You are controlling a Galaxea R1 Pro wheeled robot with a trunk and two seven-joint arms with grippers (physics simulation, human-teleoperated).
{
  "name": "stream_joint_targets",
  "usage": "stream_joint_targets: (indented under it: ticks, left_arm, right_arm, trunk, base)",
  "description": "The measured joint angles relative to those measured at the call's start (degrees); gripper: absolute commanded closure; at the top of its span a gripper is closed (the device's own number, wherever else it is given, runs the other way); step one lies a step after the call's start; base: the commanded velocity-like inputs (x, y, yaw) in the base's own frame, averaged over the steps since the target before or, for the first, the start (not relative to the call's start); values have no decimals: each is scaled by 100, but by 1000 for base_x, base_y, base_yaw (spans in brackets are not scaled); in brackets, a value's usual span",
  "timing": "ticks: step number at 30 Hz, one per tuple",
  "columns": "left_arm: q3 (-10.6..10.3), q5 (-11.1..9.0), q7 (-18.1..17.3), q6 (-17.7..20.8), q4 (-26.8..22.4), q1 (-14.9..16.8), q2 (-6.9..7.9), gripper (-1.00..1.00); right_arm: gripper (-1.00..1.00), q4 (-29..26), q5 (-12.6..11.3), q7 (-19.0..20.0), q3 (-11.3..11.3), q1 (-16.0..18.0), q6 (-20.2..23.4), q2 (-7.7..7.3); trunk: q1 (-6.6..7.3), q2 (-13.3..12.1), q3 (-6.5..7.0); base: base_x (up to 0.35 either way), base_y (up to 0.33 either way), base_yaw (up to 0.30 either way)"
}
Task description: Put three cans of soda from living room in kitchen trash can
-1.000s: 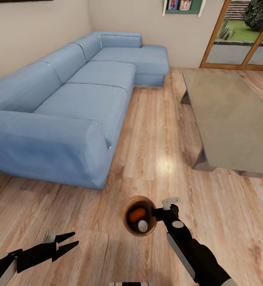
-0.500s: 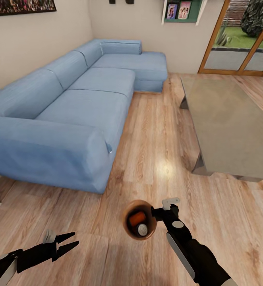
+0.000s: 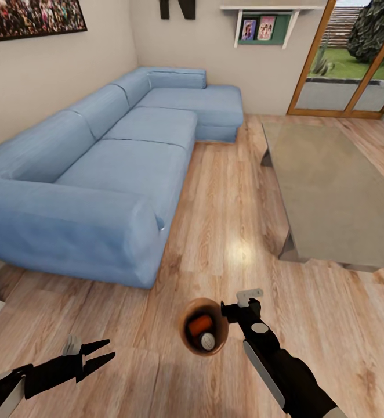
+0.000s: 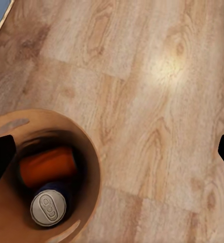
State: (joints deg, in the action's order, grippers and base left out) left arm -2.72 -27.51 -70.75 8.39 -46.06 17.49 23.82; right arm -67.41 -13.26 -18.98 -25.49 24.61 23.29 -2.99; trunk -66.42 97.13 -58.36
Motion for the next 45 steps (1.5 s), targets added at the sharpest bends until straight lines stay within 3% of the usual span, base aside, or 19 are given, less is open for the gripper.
stream_joint_targets:
  ticks: [23, 36, 45]
  left_arm:
    - [-3, 2, 9, 5, 0, 0, 0, -100]
    - [1, 0, 1, -2, -8, 0, 0, -100]
    - [0, 0, 0, 3, -9, 0, 0, -100]
  right_arm:
    - [-100, 0, 0, 0, 0, 0, 0, 0]
    - [-100, 0, -1, 0, 0, 0, 0, 0]
    - [-100, 0, 0, 0, 0, 0, 0, 0]
  trunk:
    - [505, -922, 630]
    - [506, -924, 754]
    - [703, -1283, 1000]
  base:
    - [0, 0, 0]
    - [0, 0, 0]
    - [0, 0, 0]
